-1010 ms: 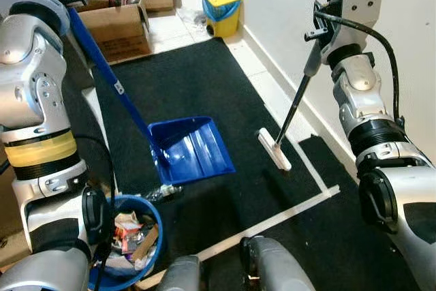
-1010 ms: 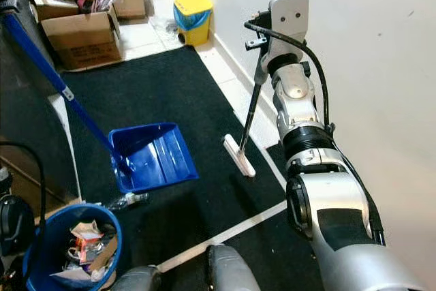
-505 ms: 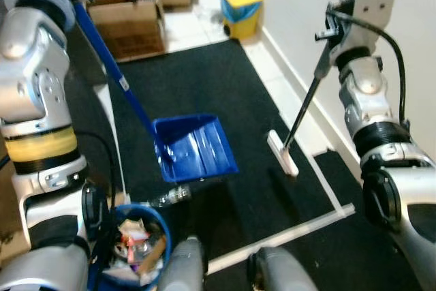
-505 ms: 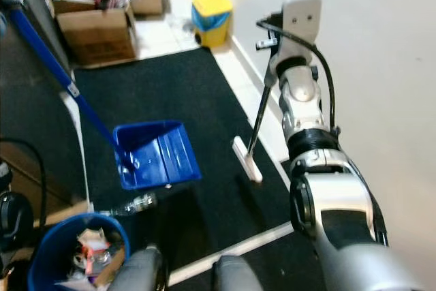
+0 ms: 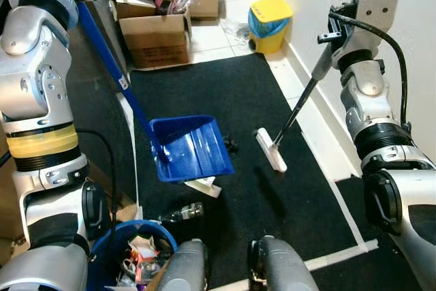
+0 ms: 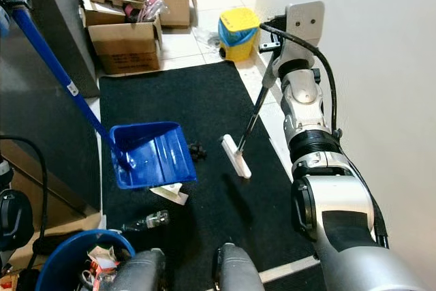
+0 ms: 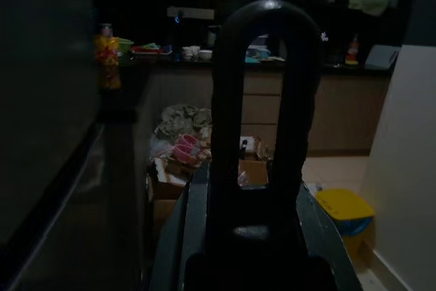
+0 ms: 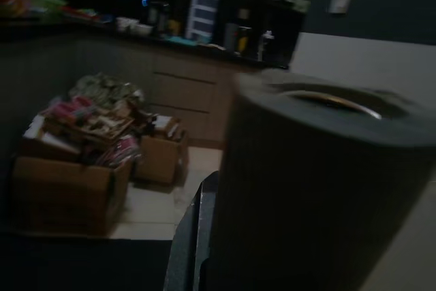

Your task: Sweep floor

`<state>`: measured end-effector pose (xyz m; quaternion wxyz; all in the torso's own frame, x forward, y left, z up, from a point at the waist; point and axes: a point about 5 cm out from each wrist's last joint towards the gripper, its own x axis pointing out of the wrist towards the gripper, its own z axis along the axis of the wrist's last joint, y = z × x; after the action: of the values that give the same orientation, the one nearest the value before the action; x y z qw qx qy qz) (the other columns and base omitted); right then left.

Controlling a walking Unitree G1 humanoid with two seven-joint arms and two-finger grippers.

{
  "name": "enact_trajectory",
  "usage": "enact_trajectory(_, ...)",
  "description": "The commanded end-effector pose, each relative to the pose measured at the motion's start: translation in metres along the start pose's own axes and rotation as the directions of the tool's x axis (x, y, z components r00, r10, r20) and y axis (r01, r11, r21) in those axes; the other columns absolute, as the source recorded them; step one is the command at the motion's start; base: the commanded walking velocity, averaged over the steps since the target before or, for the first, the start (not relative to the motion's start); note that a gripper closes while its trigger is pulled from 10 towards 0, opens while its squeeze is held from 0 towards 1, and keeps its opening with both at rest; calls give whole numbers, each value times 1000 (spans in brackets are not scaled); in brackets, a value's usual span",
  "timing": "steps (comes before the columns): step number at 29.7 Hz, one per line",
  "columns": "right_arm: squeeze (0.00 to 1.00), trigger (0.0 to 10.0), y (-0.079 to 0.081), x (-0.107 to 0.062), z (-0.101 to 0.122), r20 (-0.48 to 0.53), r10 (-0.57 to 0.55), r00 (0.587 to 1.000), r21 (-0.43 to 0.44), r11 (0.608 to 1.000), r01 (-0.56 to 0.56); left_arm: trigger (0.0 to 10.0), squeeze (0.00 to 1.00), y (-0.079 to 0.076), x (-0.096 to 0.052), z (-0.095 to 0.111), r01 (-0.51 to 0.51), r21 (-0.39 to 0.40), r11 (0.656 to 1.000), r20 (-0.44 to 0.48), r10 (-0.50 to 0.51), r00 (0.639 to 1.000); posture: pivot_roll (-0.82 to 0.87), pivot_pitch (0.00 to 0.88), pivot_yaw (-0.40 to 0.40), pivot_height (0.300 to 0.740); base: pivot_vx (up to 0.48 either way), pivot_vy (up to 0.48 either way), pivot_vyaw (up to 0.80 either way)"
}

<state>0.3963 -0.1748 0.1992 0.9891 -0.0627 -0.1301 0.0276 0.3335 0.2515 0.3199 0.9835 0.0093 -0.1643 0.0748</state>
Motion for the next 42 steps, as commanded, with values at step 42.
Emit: enact_trajectory(42,0,10000,-23,-20,-21,-33,-99,995,-66,993,97,10000,282,51,-11,-100,287,118,951,-259,-249,933,50,106,56,740,87,0,0)
